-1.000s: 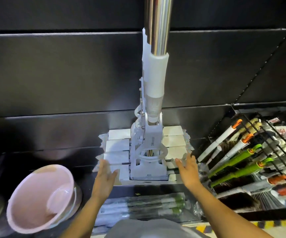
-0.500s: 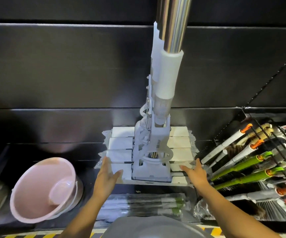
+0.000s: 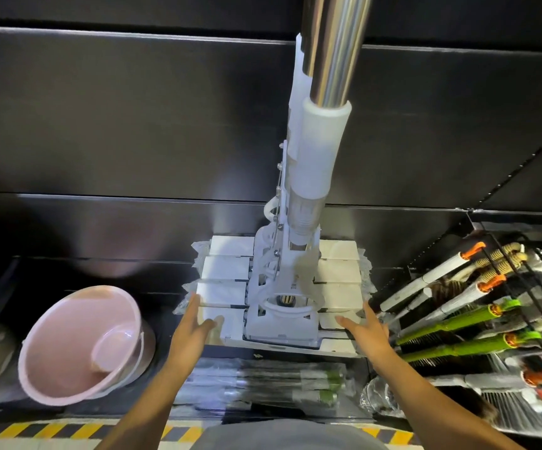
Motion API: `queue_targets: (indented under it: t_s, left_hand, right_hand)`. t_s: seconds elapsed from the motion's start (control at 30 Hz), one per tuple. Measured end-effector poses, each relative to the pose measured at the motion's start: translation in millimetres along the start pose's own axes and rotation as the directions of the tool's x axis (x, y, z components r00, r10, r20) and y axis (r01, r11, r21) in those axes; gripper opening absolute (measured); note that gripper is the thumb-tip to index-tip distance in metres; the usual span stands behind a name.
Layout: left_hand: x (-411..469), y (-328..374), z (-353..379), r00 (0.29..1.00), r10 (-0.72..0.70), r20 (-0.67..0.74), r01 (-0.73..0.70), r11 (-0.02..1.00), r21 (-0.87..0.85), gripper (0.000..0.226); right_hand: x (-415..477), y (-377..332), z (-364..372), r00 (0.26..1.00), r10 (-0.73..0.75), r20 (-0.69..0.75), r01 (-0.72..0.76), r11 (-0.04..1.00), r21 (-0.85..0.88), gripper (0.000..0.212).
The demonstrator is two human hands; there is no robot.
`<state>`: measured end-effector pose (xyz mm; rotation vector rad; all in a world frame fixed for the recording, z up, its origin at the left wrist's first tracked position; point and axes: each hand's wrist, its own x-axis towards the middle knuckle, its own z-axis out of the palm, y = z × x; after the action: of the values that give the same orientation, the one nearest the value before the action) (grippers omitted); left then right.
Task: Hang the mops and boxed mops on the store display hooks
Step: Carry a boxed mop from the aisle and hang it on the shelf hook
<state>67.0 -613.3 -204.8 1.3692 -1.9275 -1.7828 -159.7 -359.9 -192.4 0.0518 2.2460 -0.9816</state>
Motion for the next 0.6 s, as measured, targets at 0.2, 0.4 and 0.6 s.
queue_targets:
  t_s: [0.2,0.4,0.6]
  left_hand:
    - [-8,1,3,1.0,-0.003,0.026,0.004,0.998,-0.067,0.066]
    - [-8,15,-2,1.0,-0.024,-0.008,0.024,0.998,-0.054,0.073]
    - [23,46,5,0.998,-0.045,0.033,0.048,0.994,-0.097,0.075]
  right_hand:
    - [-3,-4,-1,0.999,0.042,-0.005,-0.041,0.999,0.031,0.082]
    - [-2,-17,-13,0.999,0.032,-0.02,-0.033,0.998,-0.048,0.064]
    - [23,-45,-17,1.0,0.014,0.015,-0.013,0.998,-0.053,0.076]
